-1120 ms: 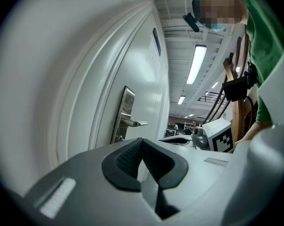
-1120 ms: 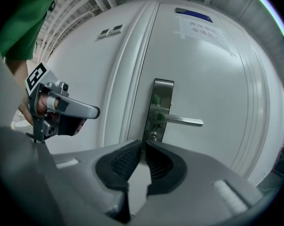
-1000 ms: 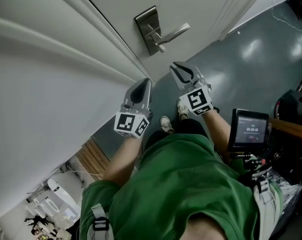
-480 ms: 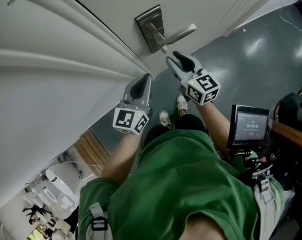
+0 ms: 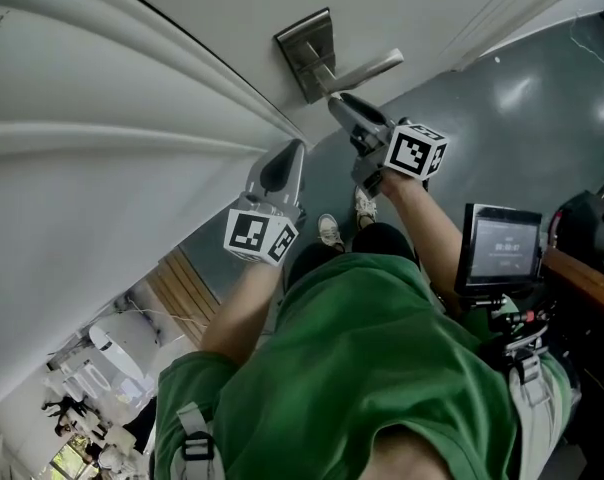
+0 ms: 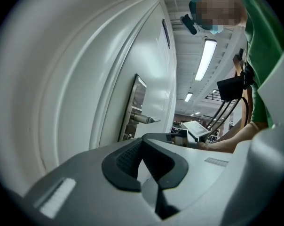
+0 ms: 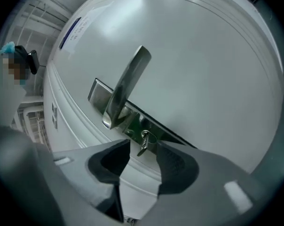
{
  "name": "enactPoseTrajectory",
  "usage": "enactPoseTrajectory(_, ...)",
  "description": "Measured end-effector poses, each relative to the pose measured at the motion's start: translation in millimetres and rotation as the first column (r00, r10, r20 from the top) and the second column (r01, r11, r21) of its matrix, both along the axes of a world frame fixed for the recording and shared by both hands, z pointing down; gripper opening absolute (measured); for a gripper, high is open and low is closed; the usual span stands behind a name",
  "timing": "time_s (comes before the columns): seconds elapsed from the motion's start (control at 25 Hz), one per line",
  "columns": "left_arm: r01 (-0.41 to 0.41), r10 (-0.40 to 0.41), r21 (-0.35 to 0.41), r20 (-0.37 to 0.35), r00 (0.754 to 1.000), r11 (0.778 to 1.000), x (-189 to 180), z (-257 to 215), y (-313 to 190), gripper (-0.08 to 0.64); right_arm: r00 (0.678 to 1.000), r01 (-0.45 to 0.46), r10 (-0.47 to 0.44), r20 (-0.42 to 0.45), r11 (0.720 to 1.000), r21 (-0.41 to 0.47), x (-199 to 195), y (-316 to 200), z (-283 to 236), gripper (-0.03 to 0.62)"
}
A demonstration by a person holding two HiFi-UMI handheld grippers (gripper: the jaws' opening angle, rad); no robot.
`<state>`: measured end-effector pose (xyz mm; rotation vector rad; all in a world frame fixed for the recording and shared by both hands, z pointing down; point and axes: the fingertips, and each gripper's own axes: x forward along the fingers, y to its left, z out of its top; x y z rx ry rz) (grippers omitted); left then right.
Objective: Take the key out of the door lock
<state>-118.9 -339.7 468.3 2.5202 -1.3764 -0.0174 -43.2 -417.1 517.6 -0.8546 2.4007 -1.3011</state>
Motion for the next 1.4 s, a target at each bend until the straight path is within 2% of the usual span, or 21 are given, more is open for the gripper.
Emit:
enactPoseTrajectory(0.16, 0.002, -0.002, 0.002, 0.009, 1.000, 1.000, -3, -2, 1, 0.002, 1.000, 0.015, -0.014, 0.022, 1.000, -0.024, -7, 1, 0, 0.162)
enactPoseTrajectory(0.4, -0.011, 0.011, 0.011, 0.024, 1.000, 1.000, -3, -3, 3, 0.002, 0.996, 0.042, -0.042, 0.076, 0.999, 0.005, -16, 3, -15, 0.077)
enactPoseTrajectory(0.68, -0.010, 0.010, 0.021, 0.031, 0.999, 1.000, -3, -8, -3, 0.002, 0.988, 0.048, -0.040, 0.151, 0.998, -0.049, -19, 0, -16, 0.051)
enactPoseTrajectory(1.16, -0.025, 0.023, 0.055, 0.038, 0.999, 0.998, 4, -15, -23, 0.002, 0.983, 0.041, -0.024, 0.183, 0.995, -0.090, -18, -6, -10, 0.037)
enactPoseTrajectory(1.4, -0.041, 0.038, 0.056, 0.058, 0.998, 0.998, 6, -14, -29, 0.002, 0.980, 0.039, -0.010, 0.200, 0.989, -0.140, -22, 1, 1, 0.037)
